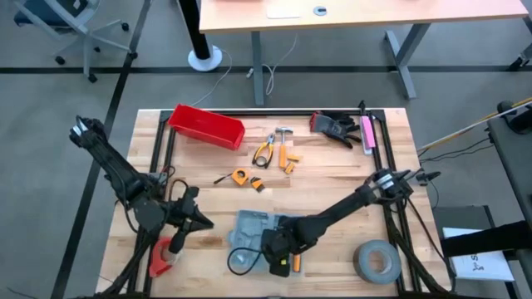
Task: Prefit tool cases
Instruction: Put the transparent flathead screwdriver into the prefit tool case
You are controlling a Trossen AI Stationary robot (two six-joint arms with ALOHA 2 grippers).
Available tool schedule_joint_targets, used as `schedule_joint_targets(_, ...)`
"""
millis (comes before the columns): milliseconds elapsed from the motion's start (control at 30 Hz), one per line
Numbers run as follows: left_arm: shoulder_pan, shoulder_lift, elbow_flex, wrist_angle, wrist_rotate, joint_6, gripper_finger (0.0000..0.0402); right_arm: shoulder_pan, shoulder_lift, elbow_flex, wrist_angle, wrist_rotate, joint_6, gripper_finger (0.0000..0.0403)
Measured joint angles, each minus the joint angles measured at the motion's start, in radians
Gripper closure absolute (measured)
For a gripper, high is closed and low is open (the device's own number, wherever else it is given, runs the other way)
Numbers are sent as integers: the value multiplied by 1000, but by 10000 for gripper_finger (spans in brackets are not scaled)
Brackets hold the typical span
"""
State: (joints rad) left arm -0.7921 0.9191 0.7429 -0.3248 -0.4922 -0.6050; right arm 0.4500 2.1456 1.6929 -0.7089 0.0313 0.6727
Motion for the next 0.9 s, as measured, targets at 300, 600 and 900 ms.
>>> schedule_joint_targets(300, 1, -73, 0, -62, 0, -33, 364, -22, 0, 92, -109, -32, -6, 262)
schedule_joint_targets(600, 1, -89, 0, -69, 0, -33, 364, -26, 22, 185, -200, -30, -46, 275)
schedule_joint_targets(900, 1, -88, 0, -75, 1, -43, 364, -25, 112, 166, -144, -31, -87, 263)
